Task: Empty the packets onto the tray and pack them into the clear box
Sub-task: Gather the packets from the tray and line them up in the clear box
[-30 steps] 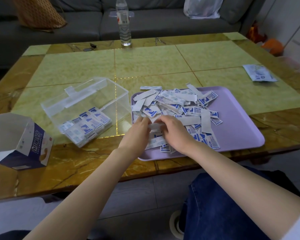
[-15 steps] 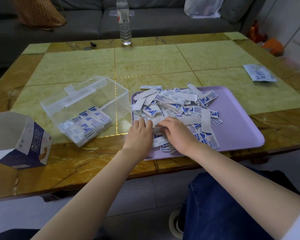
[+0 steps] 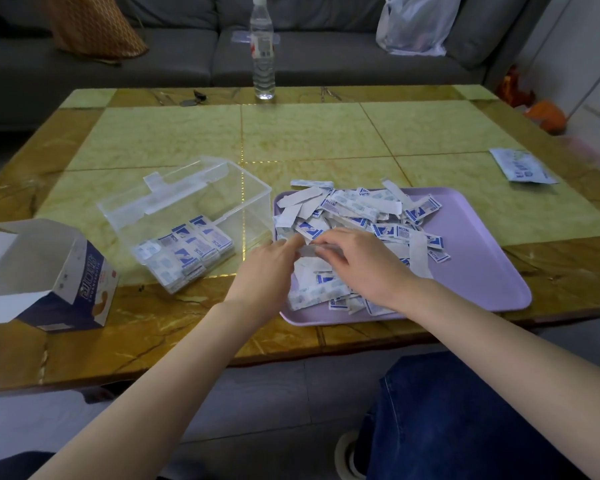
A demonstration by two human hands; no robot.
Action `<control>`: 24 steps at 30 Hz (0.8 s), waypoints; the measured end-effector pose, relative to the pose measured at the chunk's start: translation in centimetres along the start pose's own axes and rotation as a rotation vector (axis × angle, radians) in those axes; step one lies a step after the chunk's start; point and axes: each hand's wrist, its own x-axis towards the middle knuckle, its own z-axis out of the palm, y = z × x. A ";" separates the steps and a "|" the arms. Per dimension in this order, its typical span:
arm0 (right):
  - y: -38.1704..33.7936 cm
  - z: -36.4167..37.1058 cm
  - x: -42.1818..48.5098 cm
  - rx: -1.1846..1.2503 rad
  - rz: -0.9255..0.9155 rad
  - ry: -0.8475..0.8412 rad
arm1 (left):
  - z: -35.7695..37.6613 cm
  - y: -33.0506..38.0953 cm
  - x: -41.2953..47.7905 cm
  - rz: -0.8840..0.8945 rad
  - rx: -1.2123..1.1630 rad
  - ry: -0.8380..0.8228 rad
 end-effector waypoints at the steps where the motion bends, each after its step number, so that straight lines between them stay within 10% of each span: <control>1: -0.8 -0.4 0.1 0.024 0.032 -0.045 | -0.5 -0.4 -0.1 0.016 -0.029 0.005; 16: -7.4 -0.7 5.0 0.567 0.321 -0.472 | -6.6 -5.7 -2.1 0.083 -0.022 0.161; 24: -9.8 -0.8 8.4 0.439 0.171 -0.311 | -8.9 -8.4 -3.4 -0.126 -0.075 0.255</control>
